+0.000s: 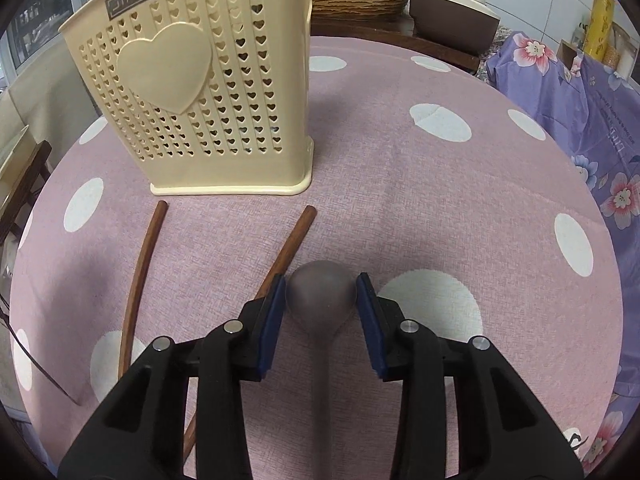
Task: Organize utensils
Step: 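Lift both spoons and lower them into the cream holder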
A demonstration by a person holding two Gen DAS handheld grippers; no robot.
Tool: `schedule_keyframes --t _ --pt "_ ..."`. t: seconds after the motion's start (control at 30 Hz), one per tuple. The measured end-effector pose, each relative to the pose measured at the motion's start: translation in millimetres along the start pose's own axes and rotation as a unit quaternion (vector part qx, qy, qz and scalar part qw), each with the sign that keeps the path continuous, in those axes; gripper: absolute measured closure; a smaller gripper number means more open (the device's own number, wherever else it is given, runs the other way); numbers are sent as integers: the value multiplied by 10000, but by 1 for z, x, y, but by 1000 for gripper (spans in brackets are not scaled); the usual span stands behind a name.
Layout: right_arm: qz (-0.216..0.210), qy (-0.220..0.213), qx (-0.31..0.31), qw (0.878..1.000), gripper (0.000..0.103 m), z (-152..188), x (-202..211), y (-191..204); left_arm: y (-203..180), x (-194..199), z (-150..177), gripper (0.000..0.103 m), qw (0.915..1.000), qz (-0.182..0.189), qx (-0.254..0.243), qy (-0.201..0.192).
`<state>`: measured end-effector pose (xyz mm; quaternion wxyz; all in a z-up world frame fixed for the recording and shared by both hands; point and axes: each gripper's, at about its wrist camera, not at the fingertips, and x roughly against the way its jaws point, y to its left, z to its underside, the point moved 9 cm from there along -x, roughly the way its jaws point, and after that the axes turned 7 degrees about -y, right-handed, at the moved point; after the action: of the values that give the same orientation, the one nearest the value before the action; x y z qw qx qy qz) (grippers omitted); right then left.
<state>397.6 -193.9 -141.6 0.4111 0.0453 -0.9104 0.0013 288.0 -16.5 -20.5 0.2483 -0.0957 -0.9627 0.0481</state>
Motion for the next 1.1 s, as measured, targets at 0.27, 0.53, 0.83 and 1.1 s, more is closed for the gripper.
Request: schedule_keyframes --t 0.27,0.53,0.83,1.1 --pt "-415 -698 -279 9963 66 -17 62 -9 1 0 0 67 10000 2 28 -14" --pt "-627 -1430 -364 9871 66 -28 139 -25 3 2 0 67 10000 -1 78 -38" --pt "-737 -1642 -440 9827 66 -29 154 -25 2 7 -6 67 9999 -15 25 -141" --pt "-1092 -2129 -360 9703 66 -69 191 1 -2 18 -43 67 9989 244 179 -346"
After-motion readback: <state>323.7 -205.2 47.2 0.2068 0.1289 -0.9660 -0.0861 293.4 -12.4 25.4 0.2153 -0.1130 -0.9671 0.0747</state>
